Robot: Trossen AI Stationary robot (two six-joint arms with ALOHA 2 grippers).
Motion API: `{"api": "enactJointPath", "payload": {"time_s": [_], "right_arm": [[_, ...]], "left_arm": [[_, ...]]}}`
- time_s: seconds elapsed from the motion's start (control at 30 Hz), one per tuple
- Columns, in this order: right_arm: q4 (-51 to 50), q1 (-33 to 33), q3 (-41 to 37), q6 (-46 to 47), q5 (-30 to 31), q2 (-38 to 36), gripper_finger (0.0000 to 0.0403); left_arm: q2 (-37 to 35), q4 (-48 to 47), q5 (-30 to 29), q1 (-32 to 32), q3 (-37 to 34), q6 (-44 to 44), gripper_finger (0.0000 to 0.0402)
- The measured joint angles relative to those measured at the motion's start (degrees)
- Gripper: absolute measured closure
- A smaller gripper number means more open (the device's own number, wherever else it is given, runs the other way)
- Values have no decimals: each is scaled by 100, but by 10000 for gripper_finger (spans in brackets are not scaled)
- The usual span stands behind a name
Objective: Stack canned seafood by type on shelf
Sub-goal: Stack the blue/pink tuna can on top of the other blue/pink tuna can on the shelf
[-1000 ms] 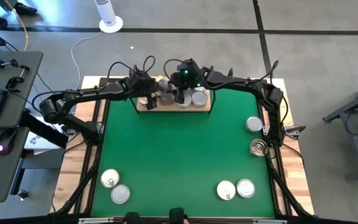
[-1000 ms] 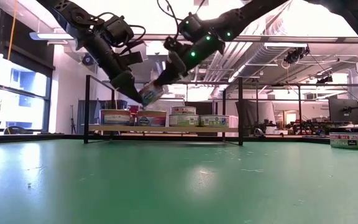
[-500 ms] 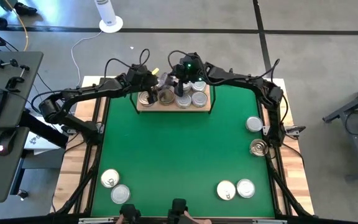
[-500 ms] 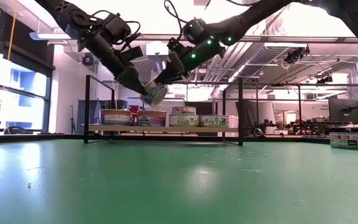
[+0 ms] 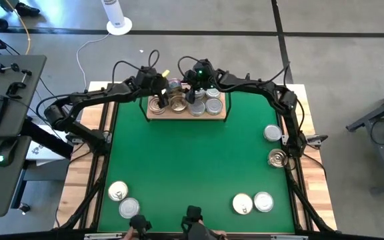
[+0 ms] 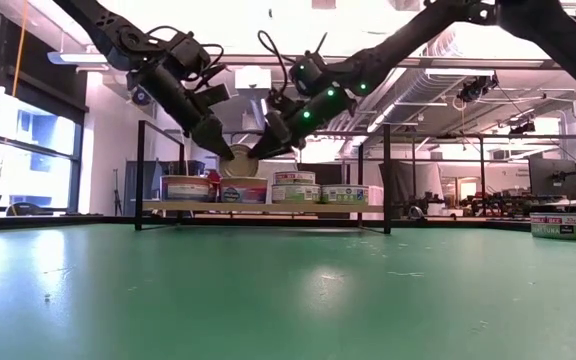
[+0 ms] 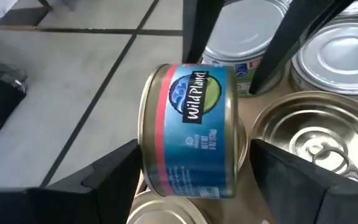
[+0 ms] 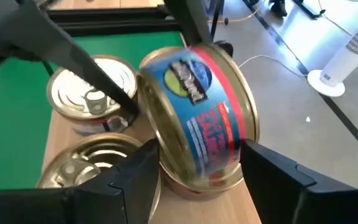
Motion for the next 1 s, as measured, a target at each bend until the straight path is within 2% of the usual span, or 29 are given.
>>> {"api": "enactJointPath", "payload": {"time_s": [0.27,0.47,0.63,0.87,1.0], "right_arm": [[-273,2,0,-55,0,-28,187],[-333,15,0,-59,7,-98,187],[-343,15,0,-59,7,-98,187],[-369,51,0,-63,13,-98,187],[-416,68,0,-124,11,-98,187]], "left_arm": [[-120,-129,-136,-307,-11,47,120],[-510,-96,-983,-693,-11,269,119],[-581,-120,-1253,-711,-11,410,119],[-274,227,-1260,-310,-14,324,111],[-147,329,-809,-106,-18,315,97]]}}
